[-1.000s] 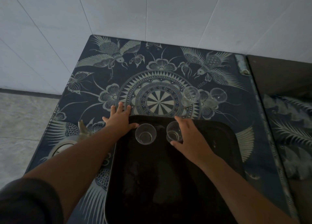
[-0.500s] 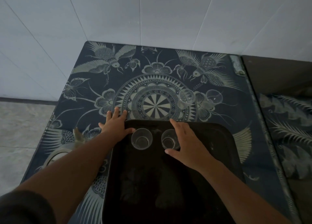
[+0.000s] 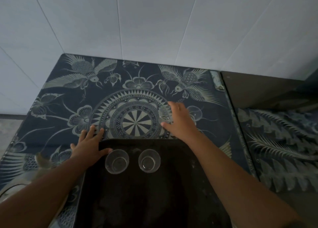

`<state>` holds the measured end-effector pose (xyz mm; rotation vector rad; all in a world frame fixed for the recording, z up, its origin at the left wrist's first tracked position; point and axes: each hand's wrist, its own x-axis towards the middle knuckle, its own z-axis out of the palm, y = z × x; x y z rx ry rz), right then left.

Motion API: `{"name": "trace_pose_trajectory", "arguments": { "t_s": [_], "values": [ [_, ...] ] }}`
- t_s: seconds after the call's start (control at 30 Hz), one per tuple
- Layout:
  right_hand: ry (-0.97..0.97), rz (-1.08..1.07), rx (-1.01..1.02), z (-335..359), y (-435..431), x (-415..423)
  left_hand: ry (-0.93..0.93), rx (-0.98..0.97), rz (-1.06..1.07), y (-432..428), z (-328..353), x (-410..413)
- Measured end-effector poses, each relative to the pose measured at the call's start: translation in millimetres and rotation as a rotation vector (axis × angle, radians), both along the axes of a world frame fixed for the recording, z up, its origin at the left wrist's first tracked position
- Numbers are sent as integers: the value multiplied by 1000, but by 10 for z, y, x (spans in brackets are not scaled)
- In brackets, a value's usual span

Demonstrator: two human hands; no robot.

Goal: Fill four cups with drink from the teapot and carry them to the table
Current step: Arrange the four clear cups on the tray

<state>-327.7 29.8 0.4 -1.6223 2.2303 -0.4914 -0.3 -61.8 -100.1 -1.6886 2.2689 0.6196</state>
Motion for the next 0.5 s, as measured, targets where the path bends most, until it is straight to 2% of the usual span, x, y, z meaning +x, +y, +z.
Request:
{"name": "trace_pose_trajectory", "arguments": {
  "t_s": [0.2, 0.5],
  "values": [
    [-16, -5, 106, -186, -208, -139, 3, 4, 3, 8, 29, -16],
    [-29, 3, 64, -259, -215, -170, -2, -7, 5, -13, -22, 9]
  ]
}}
